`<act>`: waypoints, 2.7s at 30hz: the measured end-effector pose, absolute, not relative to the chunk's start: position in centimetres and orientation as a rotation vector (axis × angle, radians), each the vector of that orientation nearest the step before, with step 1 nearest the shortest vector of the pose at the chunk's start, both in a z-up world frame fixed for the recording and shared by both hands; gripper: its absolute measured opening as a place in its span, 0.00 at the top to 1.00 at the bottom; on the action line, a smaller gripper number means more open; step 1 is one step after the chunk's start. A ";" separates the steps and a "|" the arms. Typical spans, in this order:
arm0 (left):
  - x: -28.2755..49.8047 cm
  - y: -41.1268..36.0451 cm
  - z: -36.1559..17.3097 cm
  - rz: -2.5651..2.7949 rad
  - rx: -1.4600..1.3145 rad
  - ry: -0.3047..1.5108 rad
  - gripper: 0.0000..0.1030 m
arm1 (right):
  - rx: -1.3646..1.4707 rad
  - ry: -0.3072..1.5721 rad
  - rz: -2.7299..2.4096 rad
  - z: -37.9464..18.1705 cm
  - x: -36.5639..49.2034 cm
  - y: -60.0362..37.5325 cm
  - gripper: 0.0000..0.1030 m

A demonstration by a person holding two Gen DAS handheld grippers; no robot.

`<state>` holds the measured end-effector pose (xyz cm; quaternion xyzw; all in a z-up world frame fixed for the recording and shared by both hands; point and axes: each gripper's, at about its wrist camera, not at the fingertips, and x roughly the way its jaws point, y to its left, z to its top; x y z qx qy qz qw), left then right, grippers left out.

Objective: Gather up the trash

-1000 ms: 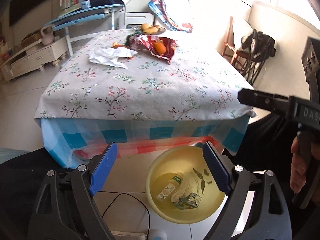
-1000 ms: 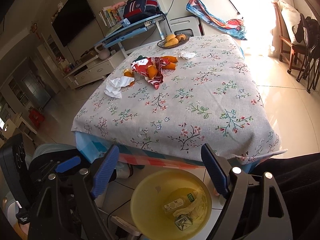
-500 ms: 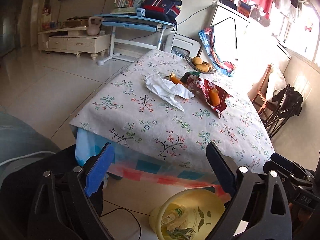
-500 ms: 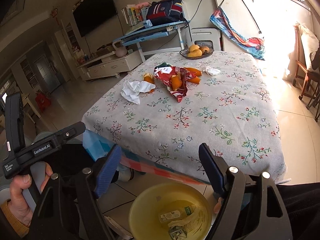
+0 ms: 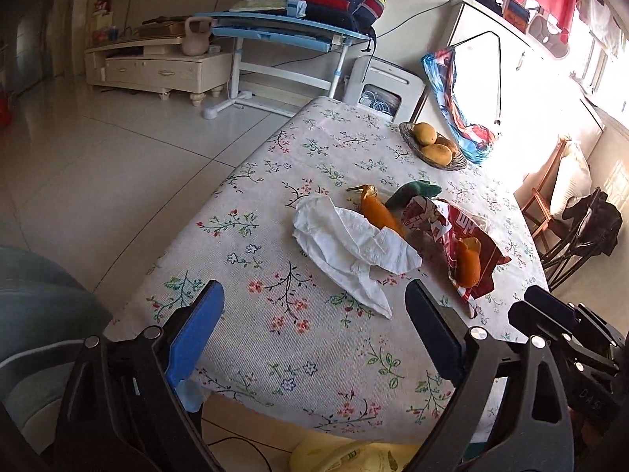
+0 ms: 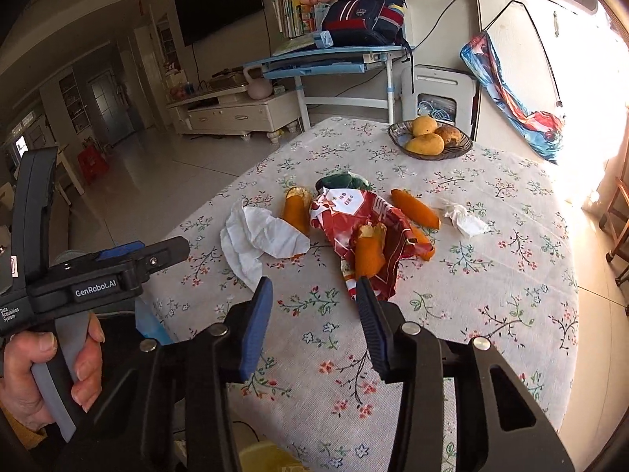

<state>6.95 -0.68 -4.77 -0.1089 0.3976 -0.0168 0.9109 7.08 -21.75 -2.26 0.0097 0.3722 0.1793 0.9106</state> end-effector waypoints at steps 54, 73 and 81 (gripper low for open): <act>9.5 -3.8 -8.1 -0.155 -0.050 0.841 0.30 | 0.099 0.940 0.294 -7.1 7.0 -24.5 0.46; 9.9 -5.5 -8.6 -0.212 0.012 0.853 0.81 | 0.044 0.921 0.284 -7.5 6.5 -23.8 0.79; 9.2 -5.3 -7.5 -0.226 0.005 0.813 0.84 | 0.069 0.919 0.294 -7.0 6.1 -24.1 0.81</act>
